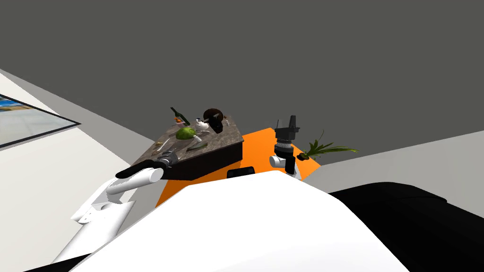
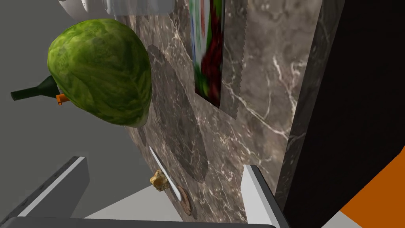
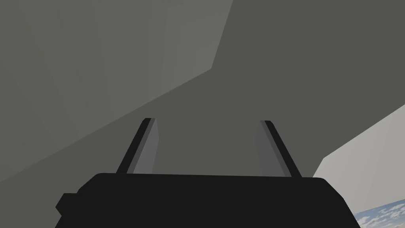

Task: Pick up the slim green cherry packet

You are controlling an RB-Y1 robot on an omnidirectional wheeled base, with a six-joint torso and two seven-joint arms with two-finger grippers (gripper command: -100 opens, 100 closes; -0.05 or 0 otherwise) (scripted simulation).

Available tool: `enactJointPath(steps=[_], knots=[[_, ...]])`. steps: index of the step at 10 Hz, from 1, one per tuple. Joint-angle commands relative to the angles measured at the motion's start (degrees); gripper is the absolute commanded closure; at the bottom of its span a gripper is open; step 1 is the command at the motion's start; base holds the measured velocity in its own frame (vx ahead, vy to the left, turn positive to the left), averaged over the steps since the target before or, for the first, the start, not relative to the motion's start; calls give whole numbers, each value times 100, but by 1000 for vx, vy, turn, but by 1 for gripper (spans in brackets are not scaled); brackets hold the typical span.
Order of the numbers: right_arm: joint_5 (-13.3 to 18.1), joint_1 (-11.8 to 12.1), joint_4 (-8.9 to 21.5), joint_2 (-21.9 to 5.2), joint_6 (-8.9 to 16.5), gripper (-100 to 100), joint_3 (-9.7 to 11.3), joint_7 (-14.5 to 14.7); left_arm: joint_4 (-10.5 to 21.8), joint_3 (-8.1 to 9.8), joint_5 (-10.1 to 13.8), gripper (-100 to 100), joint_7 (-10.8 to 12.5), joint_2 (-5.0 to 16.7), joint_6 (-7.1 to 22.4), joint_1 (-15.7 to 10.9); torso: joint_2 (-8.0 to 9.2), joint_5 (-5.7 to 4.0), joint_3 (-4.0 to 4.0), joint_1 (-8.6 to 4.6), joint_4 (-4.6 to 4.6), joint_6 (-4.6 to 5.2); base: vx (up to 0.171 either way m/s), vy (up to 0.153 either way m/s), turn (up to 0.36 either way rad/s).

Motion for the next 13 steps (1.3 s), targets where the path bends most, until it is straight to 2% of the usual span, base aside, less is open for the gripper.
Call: enactJointPath(steps=[1,2,4,5,7,8,9,10,12,13], knots=[[0,0,0,0,0,0,0,0,61,3,39,-100,-5,33,203,-23,0,0,0,0,0,0,10,-3,2],[0,0,0,0,0,0,0,0,239,75,218,-100,35,184,415,-112,3,1,2,3,1,-2,15,-9,-195],[0,0,0,0,0,0,0,0,239,75,218,-100,35,184,633,-112,2,0,1,4,1,-1,12,1,-57],[0,0,0,0,0,0,0,0,421,137,395,-100,77,328,854,-203,4,1,3,6,1,-3,15,0,-185],[0,0,0,0,0,0,0,0,421,137,395,-100,77,328,1059,-203,2,1,1,7,0,-1,12,6,-64],[0,0,0,0,0,0,0,0,604,191,570,-100,122,462,1279,-294,5,1,3,6,1,-3,15,1,-220],[0,-1,0,0,0,0,0,0,604,191,570,-100,122,462,1447,-294,2,1,1,5,1,5,15,11,-144],[0,0,0,0,0,0,0,0,789,237,741,-100,170,588,1622,-386,2,2,1,7,1,-2,18,14,-205],[0,0,0,0,0,0,-1,0,789,237,741,-100,170,588,1891,-386,1,3,0,11,0,-2,13,16,-44],[0,1,0,0,0,0,-1,0,972,277,908,-100,218,703,2087,-477,4,2,2,9,1,-4,17,8,-257]])
